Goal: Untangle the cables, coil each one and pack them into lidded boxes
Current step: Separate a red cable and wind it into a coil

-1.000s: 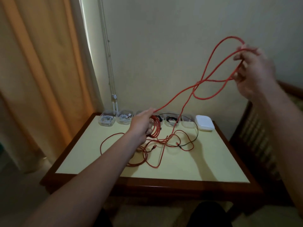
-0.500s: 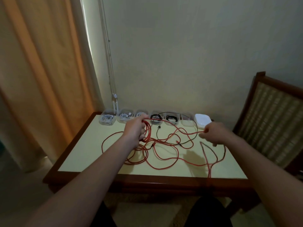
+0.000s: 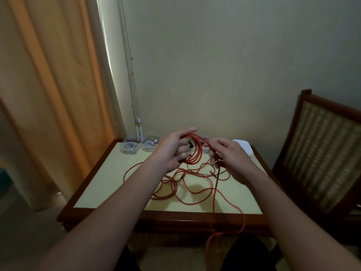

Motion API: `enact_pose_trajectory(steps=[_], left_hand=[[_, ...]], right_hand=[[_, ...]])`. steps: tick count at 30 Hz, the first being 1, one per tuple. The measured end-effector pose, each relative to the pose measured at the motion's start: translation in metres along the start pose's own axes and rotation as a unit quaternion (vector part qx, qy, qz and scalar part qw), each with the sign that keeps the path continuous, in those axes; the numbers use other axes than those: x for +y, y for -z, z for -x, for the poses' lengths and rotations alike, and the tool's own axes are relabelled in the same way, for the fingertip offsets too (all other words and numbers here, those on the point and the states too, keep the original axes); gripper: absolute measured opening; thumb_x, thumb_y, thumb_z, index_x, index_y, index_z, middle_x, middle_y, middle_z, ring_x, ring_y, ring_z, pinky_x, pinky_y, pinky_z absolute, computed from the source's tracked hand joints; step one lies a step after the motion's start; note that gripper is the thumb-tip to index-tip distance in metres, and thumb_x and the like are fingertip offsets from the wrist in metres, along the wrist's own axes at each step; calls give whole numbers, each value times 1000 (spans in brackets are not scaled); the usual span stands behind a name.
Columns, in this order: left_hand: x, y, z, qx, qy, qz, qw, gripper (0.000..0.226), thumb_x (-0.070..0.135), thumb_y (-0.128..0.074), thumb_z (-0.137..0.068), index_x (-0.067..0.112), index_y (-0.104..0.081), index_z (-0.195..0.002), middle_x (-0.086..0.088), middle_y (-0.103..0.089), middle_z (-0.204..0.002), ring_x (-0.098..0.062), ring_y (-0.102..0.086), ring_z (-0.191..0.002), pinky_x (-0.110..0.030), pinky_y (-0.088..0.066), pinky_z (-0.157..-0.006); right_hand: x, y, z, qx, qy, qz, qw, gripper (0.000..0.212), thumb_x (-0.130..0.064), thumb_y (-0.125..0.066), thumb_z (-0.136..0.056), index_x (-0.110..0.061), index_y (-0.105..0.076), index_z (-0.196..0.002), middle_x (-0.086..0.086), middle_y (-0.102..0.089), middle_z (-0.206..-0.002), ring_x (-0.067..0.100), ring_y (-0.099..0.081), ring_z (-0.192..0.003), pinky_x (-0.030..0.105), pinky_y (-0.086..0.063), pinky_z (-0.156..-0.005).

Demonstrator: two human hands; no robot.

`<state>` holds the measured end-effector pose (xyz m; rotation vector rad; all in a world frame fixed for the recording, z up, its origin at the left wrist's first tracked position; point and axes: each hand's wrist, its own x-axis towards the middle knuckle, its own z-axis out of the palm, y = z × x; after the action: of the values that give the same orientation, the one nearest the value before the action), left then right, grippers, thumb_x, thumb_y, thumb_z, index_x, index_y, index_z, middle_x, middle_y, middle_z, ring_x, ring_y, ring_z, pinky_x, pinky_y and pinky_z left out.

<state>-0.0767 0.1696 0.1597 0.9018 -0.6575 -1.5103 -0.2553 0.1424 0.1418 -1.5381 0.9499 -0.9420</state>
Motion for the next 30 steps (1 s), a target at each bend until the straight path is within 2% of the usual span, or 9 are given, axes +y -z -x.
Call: enact_pose_trajectory(steps=[2,5,12,17,20,23,26,28,30], left_hand=[[3,-3,9,-19,30,61,998,22,16,-46,-102,10,-65,-110,9,-21,-46,-4,-16,-29,-17,-8,-30],[9,-6,24,-43,54,149,986,22,17,-46,-99,7,-65,-106,8,-25,-44,-5,-18,-28,-18,-9,-30],[35,1,40,-22,5,276,961,38,17,-38,-94,0,-66,-113,7,-28,-50,-7,-20,-32,-18,-13,-33],[47,8,42,-33,-34,288,956,36,14,-32,-99,2,-59,-120,7,-31,-56,-8,-23,-33,-19,-18,-33],[54,10,43,-35,-55,273,960,35,12,-32,-100,2,-56,-124,7,-32,-60,-8,-24,-35,-20,-20,-34],[55,7,42,-24,-78,232,969,32,9,-33,-101,4,-53,-125,6,-35,-60,-7,-26,-36,-19,-20,-36],[48,1,38,17,-128,139,982,33,8,-38,-103,2,-51,-133,4,-41,-59,-7,-28,-38,-19,-23,-36],[39,-4,38,79,-191,-41,978,34,11,-42,-104,7,-54,-135,2,-49,-66,-7,-35,-44,-20,-29,-39],[26,-12,44,120,-231,-261,930,34,14,-41,-106,14,-54,-137,-3,-59,-78,-9,-47,-52,-21,-39,-44]], right_hand=[[3,0,5,15,15,-27,999,24,-28,-56,-104,-9,-69,-98,1,-51,-69,14,-41,-56,28,-30,-54],[5,4,16,28,21,-43,998,23,-30,-59,-102,-17,-70,-86,0,-50,-70,12,-37,-57,28,-28,-55],[10,19,38,101,54,-3,993,20,-28,-68,-95,-8,-68,-92,7,-55,-77,23,-39,-65,33,-34,-57],[14,20,42,187,92,68,976,6,-32,-72,-92,-26,-72,-92,-7,-67,-76,9,-50,-62,34,-42,-60],[13,21,45,276,131,64,950,5,-33,-72,-93,-28,-71,-92,-5,-74,-78,-2,-63,-64,24,-46,-62],[14,23,43,278,172,218,920,7,-30,-70,-94,-26,-72,-89,-9,-71,-75,2,-66,-68,22,-49,-59],[15,20,41,185,176,453,854,17,-35,-60,-99,-24,-68,-89,-15,-59,-72,12,-61,-70,35,-51,-61],[11,10,42,116,201,508,830,19,-37,-53,-102,-25,-64,-92,-13,-58,-76,16,-58,-74,36,-48,-64],[3,-1,45,64,248,503,826,27,-41,-46,-103,-24,-62,-91,-8,-62,-80,19,-57,-75,37,-48,-65]])
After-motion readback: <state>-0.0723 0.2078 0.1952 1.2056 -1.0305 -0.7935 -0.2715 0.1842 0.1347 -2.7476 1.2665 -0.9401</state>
